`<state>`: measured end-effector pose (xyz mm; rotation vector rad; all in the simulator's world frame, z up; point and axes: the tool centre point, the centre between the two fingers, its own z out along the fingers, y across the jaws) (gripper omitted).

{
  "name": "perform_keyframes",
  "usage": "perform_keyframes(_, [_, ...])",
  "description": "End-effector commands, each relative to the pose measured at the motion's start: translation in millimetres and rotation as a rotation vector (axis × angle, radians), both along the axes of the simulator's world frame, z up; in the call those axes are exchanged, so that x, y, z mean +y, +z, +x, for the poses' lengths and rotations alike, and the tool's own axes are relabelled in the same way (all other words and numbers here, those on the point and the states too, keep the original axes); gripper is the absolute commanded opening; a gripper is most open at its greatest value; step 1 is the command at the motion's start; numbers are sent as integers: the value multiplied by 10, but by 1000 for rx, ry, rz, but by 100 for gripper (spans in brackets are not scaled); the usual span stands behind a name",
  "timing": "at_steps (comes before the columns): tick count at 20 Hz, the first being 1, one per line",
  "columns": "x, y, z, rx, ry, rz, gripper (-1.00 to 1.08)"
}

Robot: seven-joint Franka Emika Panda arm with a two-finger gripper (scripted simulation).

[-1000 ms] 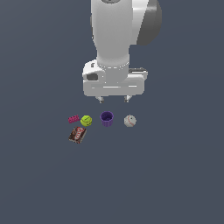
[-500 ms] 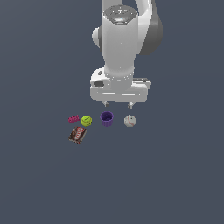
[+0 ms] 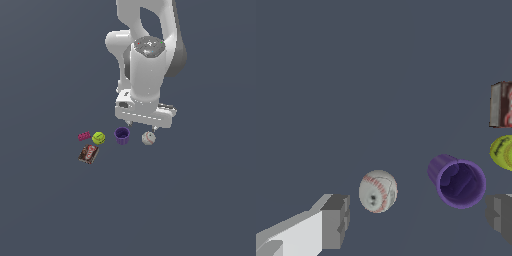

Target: Pick up a designated object from a clutter of objects.

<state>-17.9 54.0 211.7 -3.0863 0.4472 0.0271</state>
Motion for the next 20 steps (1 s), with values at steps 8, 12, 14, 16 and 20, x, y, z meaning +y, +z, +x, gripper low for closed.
perform_keyframes(8, [255,-491,-202,0,-194,-10,100])
perform_keyframes(12, [350,-685,-308,-1,-275,-15,100])
perform_keyframes(14, [392,-775,-363,-2,-314,-17,100])
perform_keyframes(16, [428,-855,-415,-3,-350,-20,100])
perform_keyframes(20, [484,-982,-504,-5,-407,-23,100])
